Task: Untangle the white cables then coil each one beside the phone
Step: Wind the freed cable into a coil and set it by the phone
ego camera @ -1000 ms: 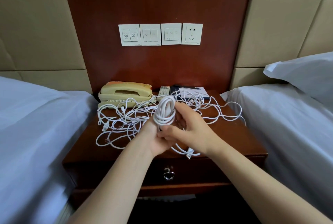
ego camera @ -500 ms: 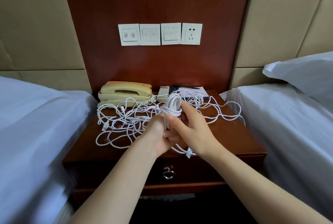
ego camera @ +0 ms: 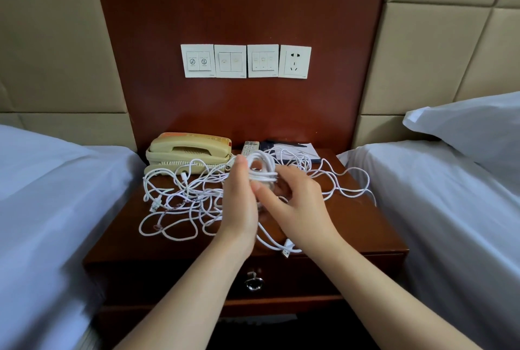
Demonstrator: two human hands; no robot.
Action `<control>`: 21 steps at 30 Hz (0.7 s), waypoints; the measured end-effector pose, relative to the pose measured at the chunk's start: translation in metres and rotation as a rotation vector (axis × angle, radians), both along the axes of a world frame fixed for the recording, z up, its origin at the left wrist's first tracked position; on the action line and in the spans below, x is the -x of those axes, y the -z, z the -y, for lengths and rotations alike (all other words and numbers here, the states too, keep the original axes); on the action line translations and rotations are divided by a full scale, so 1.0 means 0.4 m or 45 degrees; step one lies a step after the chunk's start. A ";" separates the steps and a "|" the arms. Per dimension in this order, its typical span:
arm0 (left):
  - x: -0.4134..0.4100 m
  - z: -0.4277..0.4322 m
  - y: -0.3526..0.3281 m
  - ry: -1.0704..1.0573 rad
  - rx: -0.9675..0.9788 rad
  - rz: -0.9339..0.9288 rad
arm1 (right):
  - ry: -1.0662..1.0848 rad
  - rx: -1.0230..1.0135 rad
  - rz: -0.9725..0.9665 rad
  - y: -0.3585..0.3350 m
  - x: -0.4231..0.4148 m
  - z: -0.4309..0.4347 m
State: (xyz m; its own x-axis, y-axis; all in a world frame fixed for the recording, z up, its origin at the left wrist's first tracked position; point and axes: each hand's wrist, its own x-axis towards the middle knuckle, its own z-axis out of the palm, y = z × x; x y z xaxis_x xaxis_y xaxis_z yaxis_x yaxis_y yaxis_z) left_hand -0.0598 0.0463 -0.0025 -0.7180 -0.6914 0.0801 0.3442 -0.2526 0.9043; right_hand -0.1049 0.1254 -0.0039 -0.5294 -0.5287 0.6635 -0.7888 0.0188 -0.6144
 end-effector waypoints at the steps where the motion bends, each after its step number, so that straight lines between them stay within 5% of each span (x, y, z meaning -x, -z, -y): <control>1: -0.003 0.003 -0.008 -0.017 -0.059 0.005 | 0.000 -0.029 -0.057 0.003 -0.001 0.001; 6: -0.011 0.019 -0.031 0.000 -0.266 -0.004 | -0.141 -0.046 -0.009 -0.008 -0.001 -0.024; 12: -0.012 0.037 -0.022 0.092 -0.420 0.064 | -0.514 0.078 0.493 -0.007 0.023 -0.049; 21: -0.019 0.021 -0.018 0.097 -0.468 0.045 | -0.437 -0.081 0.178 0.009 0.028 -0.053</control>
